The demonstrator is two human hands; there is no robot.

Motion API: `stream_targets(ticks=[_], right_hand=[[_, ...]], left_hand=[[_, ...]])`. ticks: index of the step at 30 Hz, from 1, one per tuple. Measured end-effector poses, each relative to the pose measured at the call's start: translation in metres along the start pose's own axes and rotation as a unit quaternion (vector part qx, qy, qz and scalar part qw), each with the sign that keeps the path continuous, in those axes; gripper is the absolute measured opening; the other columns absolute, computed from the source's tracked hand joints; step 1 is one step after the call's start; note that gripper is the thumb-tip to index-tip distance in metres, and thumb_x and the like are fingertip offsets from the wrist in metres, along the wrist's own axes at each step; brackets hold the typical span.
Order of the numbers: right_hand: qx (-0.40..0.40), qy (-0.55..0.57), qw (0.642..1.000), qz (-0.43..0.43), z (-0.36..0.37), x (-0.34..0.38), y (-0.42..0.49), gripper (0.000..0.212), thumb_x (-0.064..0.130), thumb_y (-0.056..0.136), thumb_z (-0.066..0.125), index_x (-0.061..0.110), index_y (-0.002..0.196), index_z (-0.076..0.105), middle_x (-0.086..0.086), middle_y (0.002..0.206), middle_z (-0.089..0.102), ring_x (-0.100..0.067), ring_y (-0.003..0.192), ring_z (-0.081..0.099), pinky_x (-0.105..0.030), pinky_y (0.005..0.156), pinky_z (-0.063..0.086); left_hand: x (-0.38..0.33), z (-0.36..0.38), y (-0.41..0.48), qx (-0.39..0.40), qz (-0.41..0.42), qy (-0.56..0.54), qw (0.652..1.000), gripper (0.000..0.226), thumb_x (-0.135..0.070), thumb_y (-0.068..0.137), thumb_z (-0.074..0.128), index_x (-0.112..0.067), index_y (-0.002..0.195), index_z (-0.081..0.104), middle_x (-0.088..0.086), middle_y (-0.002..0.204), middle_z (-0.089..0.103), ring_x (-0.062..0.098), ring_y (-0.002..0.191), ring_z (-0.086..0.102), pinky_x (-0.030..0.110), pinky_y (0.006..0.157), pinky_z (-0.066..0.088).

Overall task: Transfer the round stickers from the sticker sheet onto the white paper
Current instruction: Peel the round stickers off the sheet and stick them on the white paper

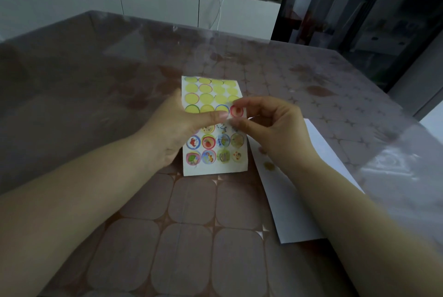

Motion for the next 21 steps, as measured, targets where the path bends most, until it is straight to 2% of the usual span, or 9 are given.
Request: stream_targets(ticks=[3,6,10,11,14,16,18,20,21], right_hand=[[-0.033,-0.007,0.999,-0.019,0.0028,-0.0002,0.0003,0.019,0.01,0.074,0.075,0.019,0.09,0.069,0.006,0.071,0.064,0.0,0.058,0.057,-0.003,0.042,0.035],[-0.075,-0.058,0.994,-0.06,0.0007,-0.0005,0.0012,0.017,0.017,0.072,0.077,0.023,0.086,0.071,0.011,0.071,0.062,-0.001,0.062,0.057,-0.005,0.044,0.037],[-0.112,-0.144,0.976,-0.121,0.0005,-0.0017,0.0023,0.02,0.027,0.07,0.078,0.032,0.087,0.069,0.01,0.081,0.049,0.001,0.07,0.053,-0.008,0.063,0.042],[-0.12,-0.157,0.972,-0.128,0.0013,-0.0025,0.0027,0.019,0.031,0.07,0.078,0.033,0.088,0.07,0.013,0.081,0.045,0.001,0.072,0.053,-0.011,0.066,0.044],[-0.14,-0.217,0.952,-0.162,0.0035,-0.0025,0.0033,0.023,0.045,0.071,0.07,0.031,0.089,0.074,0.019,0.079,0.043,-0.011,0.079,0.054,-0.037,0.073,0.048],[-0.143,-0.234,0.944,-0.183,0.0031,-0.0018,0.0041,0.023,0.046,0.073,0.065,0.03,0.087,0.074,0.019,0.08,0.047,-0.015,0.08,0.054,-0.046,0.075,0.047],[-0.147,-0.245,0.938,-0.197,0.0015,-0.0007,0.0047,0.021,0.044,0.074,0.064,0.029,0.085,0.075,0.012,0.081,0.055,-0.018,0.08,0.055,-0.049,0.076,0.046],[-0.149,-0.263,0.933,-0.198,0.001,-0.0003,0.0049,0.022,0.044,0.075,0.063,0.028,0.084,0.075,0.009,0.081,0.058,-0.017,0.08,0.053,-0.049,0.076,0.045],[-0.147,-0.268,0.932,-0.194,0.0009,0.0004,0.0043,0.023,0.044,0.074,0.062,0.028,0.084,0.075,0.01,0.081,0.057,-0.016,0.08,0.052,-0.049,0.077,0.044]], left_hand=[[-0.0018,0.0039,-0.002,0.001,-0.009,-0.032,0.999,0.045,-0.01,0.063,0.073,-0.008,0.107,0.063,0.011,0.099,0.071,0.027,0.088,0.069,0.036,0.075,0.057],[-0.0011,0.005,-0.0015,0.002,-0.023,-0.049,0.999,0.044,-0.012,0.064,0.071,-0.008,0.108,0.064,0.011,0.099,0.071,0.028,0.088,0.069,0.039,0.076,0.057],[-0.0001,0.0052,-0.0021,-0.004,-0.036,-0.076,0.996,0.043,-0.013,0.062,0.069,-0.006,0.104,0.064,0.013,0.098,0.071,0.028,0.087,0.069,0.039,0.074,0.057],[0.0002,0.0052,-0.0024,-0.003,-0.04,-0.078,0.996,0.043,-0.013,0.062,0.07,-0.004,0.104,0.064,0.014,0.098,0.071,0.029,0.088,0.069,0.041,0.075,0.057],[0.0008,0.0021,-0.0008,-0.017,-0.023,-0.054,0.998,0.047,-0.013,0.062,0.077,-0.002,0.105,0.063,0.015,0.098,0.07,0.03,0.089,0.068,0.046,0.081,0.054],[-0.0006,0.0009,0.0004,-0.052,0.015,-0.02,0.998,0.066,-0.012,0.06,0.081,-0.007,0.119,0.052,0.011,0.103,0.068,0.024,0.09,0.068,0.044,0.083,0.054],[-0.0018,-0.0019,0.0012,-0.102,0.063,0.03,0.992,0.095,-0.012,0.06,0.082,-0.026,0.137,0.028,0.003,0.115,0.062,0.012,0.095,0.066,0.035,0.085,0.054],[-0.0047,-0.004,0.0006,-0.112,0.117,0.099,0.982,0.111,-0.018,0.063,0.082,-0.044,0.139,0.006,0.004,0.128,0.055,0.01,0.103,0.063,0.034,0.091,0.05],[-0.0075,-0.0036,-0.0007,-0.105,0.141,0.133,0.975,0.112,-0.022,0.063,0.082,-0.051,0.137,0.002,0.008,0.132,0.052,0.014,0.108,0.061,0.036,0.095,0.048]])
Point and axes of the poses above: each hand's wrist, its own y-axis towards the middle knuckle, its own z-axis out of the palm, x = y × z, the point moved 3 cm from there along y, towards the middle knuckle
